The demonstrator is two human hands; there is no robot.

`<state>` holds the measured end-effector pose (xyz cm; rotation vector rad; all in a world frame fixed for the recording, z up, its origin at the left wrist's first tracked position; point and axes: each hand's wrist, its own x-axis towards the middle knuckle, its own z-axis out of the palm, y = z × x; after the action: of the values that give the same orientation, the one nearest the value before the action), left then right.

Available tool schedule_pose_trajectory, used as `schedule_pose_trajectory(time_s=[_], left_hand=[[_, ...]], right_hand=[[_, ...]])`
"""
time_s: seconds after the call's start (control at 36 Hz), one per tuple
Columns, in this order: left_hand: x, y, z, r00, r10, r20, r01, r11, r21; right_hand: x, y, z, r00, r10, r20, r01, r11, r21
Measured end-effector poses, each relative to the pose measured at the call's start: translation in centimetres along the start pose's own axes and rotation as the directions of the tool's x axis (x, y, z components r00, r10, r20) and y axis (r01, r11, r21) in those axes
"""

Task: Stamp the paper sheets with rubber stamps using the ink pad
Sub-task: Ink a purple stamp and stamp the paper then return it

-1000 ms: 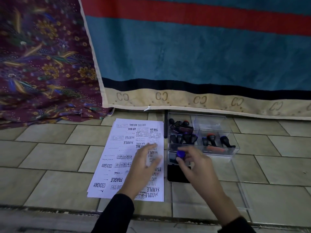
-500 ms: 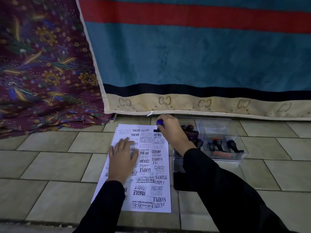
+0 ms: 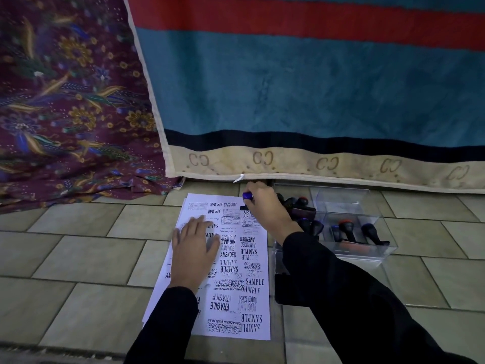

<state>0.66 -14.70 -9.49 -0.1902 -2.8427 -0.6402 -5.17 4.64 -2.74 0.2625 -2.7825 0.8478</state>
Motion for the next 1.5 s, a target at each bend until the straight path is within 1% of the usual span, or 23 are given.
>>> schedule_pose_trajectory(time_s=[0.11, 0.19, 0.25, 0.33, 0.42, 0.53, 0.58, 0.64, 0.72, 0.78, 0.86, 0.97, 1.06, 1.14, 1.22, 1.33, 1.44, 1.5], left_hand=[[0.0, 0.0, 0.0, 1.000, 0.004, -0.004, -0.004, 1.000, 0.000], [0.0, -0.1, -0.1, 1.000, 0.003, -0.004, -0.003, 1.000, -0.001], [0.0, -0.1, -0.1, 1.000, 0.003, -0.004, -0.003, 1.000, 0.000], [-0.1, 0.0, -0.1, 1.000, 0.001, -0.005, -0.001, 1.000, -0.008], [-0.1, 0.0, -0.1, 1.000, -0.003, -0.004, 0.003, 1.000, -0.017], [0.0, 0.0, -0.1, 1.000, 0.004, -0.002, -0.004, 1.000, -0.019], [0.0, 0.0, 0.0, 1.000, 0.005, -0.012, -0.005, 1.000, -0.013], [0.0, 0.1, 0.0, 0.999, 0.012, -0.051, -0.011, 1.000, 0.004], [-0.1, 0.6, -0.3, 0.991, 0.069, -0.118, -0.060, 0.995, 0.079], [-0.3, 0.8, -0.5, 0.987, 0.102, -0.125, -0.087, 0.989, 0.120], [-0.3, 1.1, -0.7, 0.991, 0.091, -0.095, -0.080, 0.990, 0.114], [-0.7, 2.8, -1.3, 0.999, 0.019, 0.029, -0.022, 0.996, 0.087], [-2.4, 4.5, -1.3, 0.995, 0.067, 0.072, -0.066, 0.998, -0.004], [-4.8, 6.3, -0.7, 0.983, 0.140, 0.121, -0.130, 0.988, -0.088], [-6.4, 7.9, 0.1, 0.977, 0.176, 0.121, -0.163, 0.981, -0.107], [-6.9, 8.6, 0.7, 0.981, 0.170, 0.095, -0.159, 0.981, -0.110], [-6.8, 8.7, 0.8, 0.983, 0.144, 0.112, -0.135, 0.987, -0.087], [-6.8, 8.7, 0.7, 0.981, 0.143, 0.128, -0.136, 0.989, -0.064]], right_hand=[[0.0, 0.2, -0.1, 1.000, -0.002, -0.024, 0.002, 1.000, -0.003], [0.0, 0.4, -0.3, 0.998, 0.027, -0.060, -0.024, 0.999, 0.049], [0.0, 0.6, -0.8, 0.989, 0.071, -0.128, -0.054, 0.990, 0.131], [-0.5, 0.9, -2.5, 0.950, 0.161, -0.267, -0.088, 0.960, 0.266], [-2.2, 0.9, -4.9, 0.911, 0.224, -0.347, -0.101, 0.935, 0.340], [-6.5, 0.9, -6.8, 0.921, 0.229, -0.316, -0.084, 0.907, 0.412], [-9.3, 0.8, -7.1, 0.932, 0.218, -0.290, -0.091, 0.914, 0.395], [-12.1, 0.6, -7.1, 0.942, 0.185, -0.280, -0.064, 0.919, 0.390], [-16.0, 0.2, -6.5, 0.959, 0.137, -0.247, -0.048, 0.940, 0.338], [-18.0, 0.2, -6.1, 0.963, 0.103, -0.247, -0.031, 0.960, 0.279], [-19.9, 0.2, -5.8, 0.964, 0.062, -0.257, 0.001, 0.971, 0.239], [-20.8, 0.2, -5.7, 0.966, 0.052, -0.252, 0.006, 0.975, 0.222], [-20.9, 0.0, -5.7, 0.968, 0.032, -0.249, 0.022, 0.978, 0.210], [-21.1, 0.0, -5.4, 0.974, 0.012, -0.228, 0.025, 0.987, 0.158], [-21.5, -0.1, -4.8, 0.973, 0.001, -0.231, 0.026, 0.993, 0.112], [-21.9, -0.3, -4.1, 0.969, -0.042, -0.242, 0.050, 0.998, 0.027], [-21.3, -0.3, -4.2, 0.970, -0.006, -0.242, 0.012, 1.000, 0.022], [-21.7, -0.4, -3.9, 0.971, -0.012, -0.238, 0.014, 1.000, 0.007]])
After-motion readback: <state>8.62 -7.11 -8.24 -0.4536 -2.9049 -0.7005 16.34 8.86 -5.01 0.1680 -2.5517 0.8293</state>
